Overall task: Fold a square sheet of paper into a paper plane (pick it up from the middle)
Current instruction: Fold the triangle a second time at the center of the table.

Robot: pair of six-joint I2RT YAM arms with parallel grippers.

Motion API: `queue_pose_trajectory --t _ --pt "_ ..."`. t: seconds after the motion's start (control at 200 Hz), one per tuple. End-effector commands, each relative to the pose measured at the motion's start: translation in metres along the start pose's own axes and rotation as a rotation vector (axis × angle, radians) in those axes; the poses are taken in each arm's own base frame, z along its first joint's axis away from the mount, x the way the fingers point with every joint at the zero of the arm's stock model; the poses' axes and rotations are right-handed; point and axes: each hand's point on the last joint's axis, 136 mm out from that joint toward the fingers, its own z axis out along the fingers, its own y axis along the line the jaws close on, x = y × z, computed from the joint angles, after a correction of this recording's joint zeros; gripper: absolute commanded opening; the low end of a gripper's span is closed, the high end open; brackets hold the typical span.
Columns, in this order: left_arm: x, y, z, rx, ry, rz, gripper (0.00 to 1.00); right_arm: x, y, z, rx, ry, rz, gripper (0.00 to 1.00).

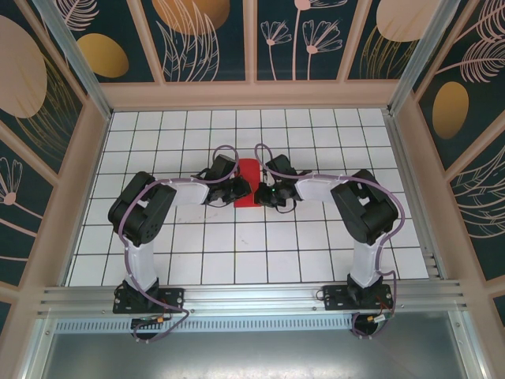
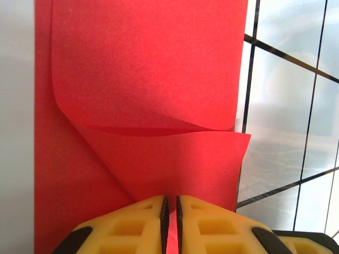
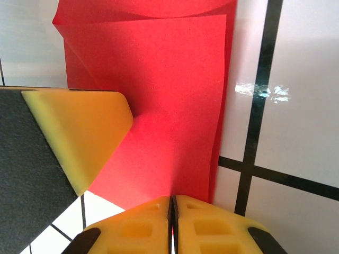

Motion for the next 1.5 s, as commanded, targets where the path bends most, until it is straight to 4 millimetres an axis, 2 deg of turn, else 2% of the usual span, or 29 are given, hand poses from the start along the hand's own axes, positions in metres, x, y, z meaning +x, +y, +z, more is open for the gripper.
queue_pose_trajectory --t 0.0,0.25,0.335,0.465,0.555,0.771,0.911,1.041,1.221,1.376,1.496 --pt "0.013 0.043 0.007 -0.156 0.023 -0.022 0.18 0.016 -0.026 -0.004 0.093 0.035 0.027 0.14" --pt "0.012 0.043 0.007 -0.156 0.020 -0.022 0.17 0.028 -0.029 -0.017 0.108 0.050 0.024 0.14" --pt "0.012 0.042 0.007 -0.151 0.020 -0.021 0.17 0.021 -0.014 -0.027 0.048 0.024 0.005 0.14" --pt "0.012 0.041 0.006 -0.145 0.019 -0.020 0.18 -0.001 0.016 -0.042 -0.039 -0.050 -0.029 0.14" --pt "0.012 0.040 0.006 -0.142 0.018 -0.020 0.17 -0.006 0.026 -0.040 -0.086 -0.057 -0.033 0.14" --pt "0.012 0.038 0.006 -0.132 0.020 -0.022 0.17 -0.012 0.012 -0.020 -0.039 -0.042 -0.011 0.14" --pt "0.011 0.036 0.005 -0.121 0.017 -0.024 0.18 -0.008 0.002 -0.009 -0.021 -0.011 -0.001 0.14" --pt "0.008 0.030 0.003 -0.109 0.007 -0.020 0.18 0.003 -0.010 -0.004 0.004 0.016 0.013 0.14" --pt "-0.005 0.020 -0.002 -0.101 -0.039 -0.005 0.19 0.023 -0.037 0.004 0.078 0.066 0.042 0.14" --pt "-0.015 0.020 -0.005 -0.117 -0.073 0.008 0.20 0.040 -0.058 0.008 0.149 0.106 0.050 0.14" --pt "-0.023 0.024 -0.006 -0.124 -0.087 0.003 0.20 0.048 -0.068 0.010 0.177 0.131 0.051 0.13"
